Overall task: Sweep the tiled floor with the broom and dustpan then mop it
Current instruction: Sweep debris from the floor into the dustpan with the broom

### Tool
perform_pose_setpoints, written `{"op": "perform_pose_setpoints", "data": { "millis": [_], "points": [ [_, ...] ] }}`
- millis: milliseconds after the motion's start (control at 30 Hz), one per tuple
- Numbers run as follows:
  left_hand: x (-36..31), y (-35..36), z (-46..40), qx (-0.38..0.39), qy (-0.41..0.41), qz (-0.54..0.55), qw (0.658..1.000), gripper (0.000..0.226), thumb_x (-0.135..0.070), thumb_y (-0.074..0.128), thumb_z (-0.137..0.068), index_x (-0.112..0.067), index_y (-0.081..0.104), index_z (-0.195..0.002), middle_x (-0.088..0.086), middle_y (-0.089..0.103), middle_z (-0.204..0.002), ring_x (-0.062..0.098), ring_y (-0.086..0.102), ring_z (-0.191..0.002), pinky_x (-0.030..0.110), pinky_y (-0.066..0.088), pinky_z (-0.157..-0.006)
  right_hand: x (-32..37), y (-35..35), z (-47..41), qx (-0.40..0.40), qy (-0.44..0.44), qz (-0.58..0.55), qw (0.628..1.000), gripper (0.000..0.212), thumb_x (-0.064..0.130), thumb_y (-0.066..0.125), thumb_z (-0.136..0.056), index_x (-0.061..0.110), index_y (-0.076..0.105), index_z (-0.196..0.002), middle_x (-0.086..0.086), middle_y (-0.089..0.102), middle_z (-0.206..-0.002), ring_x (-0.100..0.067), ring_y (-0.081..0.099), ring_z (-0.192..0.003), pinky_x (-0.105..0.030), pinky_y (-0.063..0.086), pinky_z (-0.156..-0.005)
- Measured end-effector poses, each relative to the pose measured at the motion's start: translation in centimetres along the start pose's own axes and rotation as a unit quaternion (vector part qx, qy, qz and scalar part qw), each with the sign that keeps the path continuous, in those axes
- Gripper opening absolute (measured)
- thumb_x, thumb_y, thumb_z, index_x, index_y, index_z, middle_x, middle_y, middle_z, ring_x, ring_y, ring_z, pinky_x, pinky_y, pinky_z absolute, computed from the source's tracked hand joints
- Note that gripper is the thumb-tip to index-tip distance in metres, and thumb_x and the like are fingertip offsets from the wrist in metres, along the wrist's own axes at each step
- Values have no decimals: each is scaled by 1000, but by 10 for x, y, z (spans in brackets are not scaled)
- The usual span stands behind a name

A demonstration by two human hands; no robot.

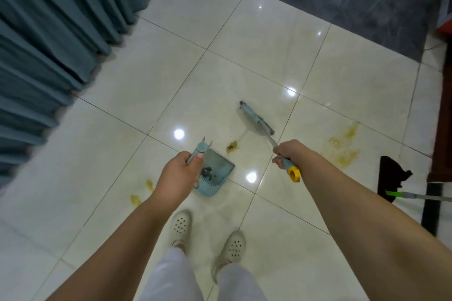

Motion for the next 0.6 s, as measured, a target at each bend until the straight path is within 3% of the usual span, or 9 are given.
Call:
{"op": "perform_pose_setpoints", "data": {
  "millis": [200,367,600],
  "points": [
    [13,22,9,-14,-16,-1,1000,41,-42,45,-96,-2,56,-92,3,47,-65,13,37,-50,26,29,-47,-12,-15,-24,-7,-17,68,997,36,10,48,-98,-7,42,-130,-22,54,-96,-15,41,-50,-12,37,-29],
    [16,25,8,-11,-39,0,999,42,-44,46,-94,-3,55,-93,-2,45,-57,10,34,-39,20,28,-34,-43,-10,-14,16,-24,175,984,32,12,49,-97,-5,47,-124,-16,56,-73,-17,49,-48,-20,43,-36],
    [17,32,16,-10,-43,-22,999,39,-44,45,-94,-7,55,-88,0,48,-59,14,38,-45,21,30,-39,-96,2,40,129,22,208,969,32,13,44,-96,-3,48,-124,-17,61,-78,-12,44,-39,-18,40,-39]
  ]
}}
Point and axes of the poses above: each hand's wrist, its own z-axis away from the middle knuckle, its own y-axis out of the palm, x = y × z, the point moved 7 cm from there along -z, towards the middle knuckle
